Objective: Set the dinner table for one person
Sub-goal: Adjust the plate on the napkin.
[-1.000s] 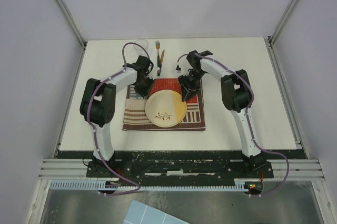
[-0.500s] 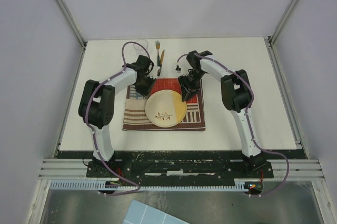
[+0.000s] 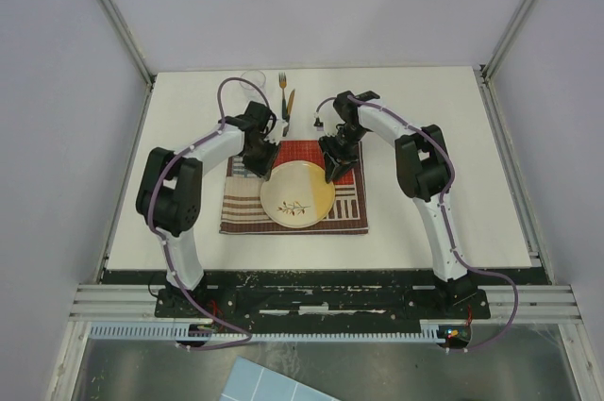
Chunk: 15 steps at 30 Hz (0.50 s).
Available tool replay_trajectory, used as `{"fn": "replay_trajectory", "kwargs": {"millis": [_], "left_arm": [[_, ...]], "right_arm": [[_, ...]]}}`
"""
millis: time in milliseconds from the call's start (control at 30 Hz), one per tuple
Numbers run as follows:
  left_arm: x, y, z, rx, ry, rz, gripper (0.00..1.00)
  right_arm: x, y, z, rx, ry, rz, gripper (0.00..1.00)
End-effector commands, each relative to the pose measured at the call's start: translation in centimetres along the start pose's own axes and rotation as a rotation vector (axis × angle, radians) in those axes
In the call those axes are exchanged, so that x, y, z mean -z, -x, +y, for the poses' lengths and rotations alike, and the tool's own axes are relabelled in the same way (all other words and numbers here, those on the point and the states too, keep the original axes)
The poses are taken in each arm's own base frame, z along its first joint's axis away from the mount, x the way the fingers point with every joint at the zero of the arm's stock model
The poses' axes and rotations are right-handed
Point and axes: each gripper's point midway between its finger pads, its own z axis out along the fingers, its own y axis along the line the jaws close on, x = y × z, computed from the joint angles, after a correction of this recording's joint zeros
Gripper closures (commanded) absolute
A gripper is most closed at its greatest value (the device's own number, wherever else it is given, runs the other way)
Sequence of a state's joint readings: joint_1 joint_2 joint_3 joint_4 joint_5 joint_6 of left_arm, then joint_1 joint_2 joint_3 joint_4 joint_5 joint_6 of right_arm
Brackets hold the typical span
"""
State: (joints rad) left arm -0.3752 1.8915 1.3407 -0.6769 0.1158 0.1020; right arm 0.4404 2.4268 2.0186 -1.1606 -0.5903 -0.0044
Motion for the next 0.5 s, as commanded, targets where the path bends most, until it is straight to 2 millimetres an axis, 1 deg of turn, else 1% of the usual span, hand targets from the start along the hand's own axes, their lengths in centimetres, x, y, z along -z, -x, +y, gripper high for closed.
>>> {"fn": "replay_trajectory", "kwargs": {"millis": [0,467], "left_arm": [[0.0,0.0,-1.0,0.015,-0.026,-0.001,0.65],[-2.4,-0.9,-1.0,0.027,-0.039,0.051,0.66]], "right_arm": [[0.4,-0.1,0.9,0.038,-0.016,0.002,0.55],[0.2,0.0,1.1,0.044,-0.006,0.009,0.56]]}}
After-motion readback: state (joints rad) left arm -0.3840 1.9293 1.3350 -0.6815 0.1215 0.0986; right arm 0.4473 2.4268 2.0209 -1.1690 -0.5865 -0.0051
